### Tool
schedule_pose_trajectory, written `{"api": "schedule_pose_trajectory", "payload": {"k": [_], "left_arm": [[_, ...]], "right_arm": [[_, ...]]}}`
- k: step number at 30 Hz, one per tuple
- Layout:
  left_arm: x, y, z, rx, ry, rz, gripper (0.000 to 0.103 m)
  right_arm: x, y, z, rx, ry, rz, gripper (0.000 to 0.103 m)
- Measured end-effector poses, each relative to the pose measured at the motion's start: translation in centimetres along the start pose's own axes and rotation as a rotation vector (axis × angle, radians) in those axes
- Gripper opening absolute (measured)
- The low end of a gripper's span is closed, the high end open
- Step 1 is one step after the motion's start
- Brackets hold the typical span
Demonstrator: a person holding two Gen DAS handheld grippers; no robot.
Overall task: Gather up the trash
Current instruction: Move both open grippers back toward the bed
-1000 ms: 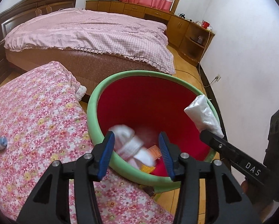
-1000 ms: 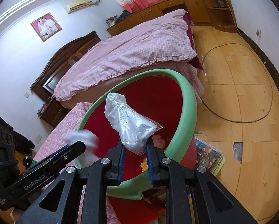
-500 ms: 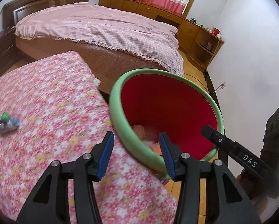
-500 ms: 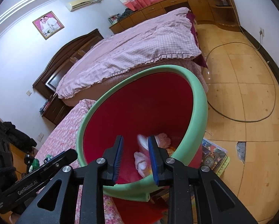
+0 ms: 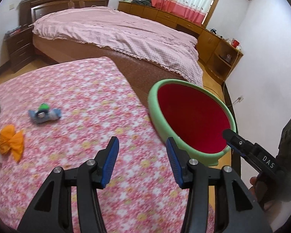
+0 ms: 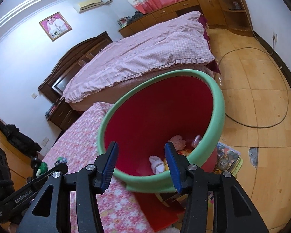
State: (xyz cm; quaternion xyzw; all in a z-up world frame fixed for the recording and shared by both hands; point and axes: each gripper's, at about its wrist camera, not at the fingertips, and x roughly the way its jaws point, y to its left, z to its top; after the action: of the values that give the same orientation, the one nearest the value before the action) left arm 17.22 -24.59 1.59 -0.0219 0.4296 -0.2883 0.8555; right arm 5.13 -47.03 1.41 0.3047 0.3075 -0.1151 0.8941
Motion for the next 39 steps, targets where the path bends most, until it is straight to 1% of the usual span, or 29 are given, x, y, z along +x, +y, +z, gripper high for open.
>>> {"api": "schedule_pose_trajectory", "payload": {"k": [5,11,19,24,31,34,36,39], "left_arm": [[-2.2,2.2,-0.6,-0.046,-0.025,0.02,0.05],[-4.6,5.4,-1.3,-0.113,-0.05,0.07,0.05],[-7.1,9.1,-2.7,-0.177,-0.074,0.11,0.05],[-8.3,11.7,-3.4,-0.219,-0.078,0.16,0.051],[-9.7,15.7,-4.3,-0.285,-0.085,0.239,0.051],[-10.2,17.3,-4.4,-0.313,-0.088,0.266,0.051],[-10.5,18.4,-4.4,-0.338,-0.092,0.288,0.051],[-10.9,20.3,-4.4,-0.364,-0.104,0.322,0.051]], "right_arm": [[-0.4,2.3,-0.8,-0.039,0.011,0.024,0.051],[-0.2,5.5,-2.1,-0.089,0.04,0.059,0.051],[0.2,9.1,-4.0,-0.149,0.079,0.086,0.052],[0.6,11.1,-5.1,-0.187,0.097,0.085,0.054],[2.3,13.8,-6.8,-0.25,0.156,0.077,0.055],[2.9,15.0,-7.5,-0.277,0.173,0.074,0.057],[3.4,15.5,-7.9,-0.286,0.183,0.072,0.062],[4.2,16.3,-8.6,-0.306,0.207,0.07,0.066]]}}
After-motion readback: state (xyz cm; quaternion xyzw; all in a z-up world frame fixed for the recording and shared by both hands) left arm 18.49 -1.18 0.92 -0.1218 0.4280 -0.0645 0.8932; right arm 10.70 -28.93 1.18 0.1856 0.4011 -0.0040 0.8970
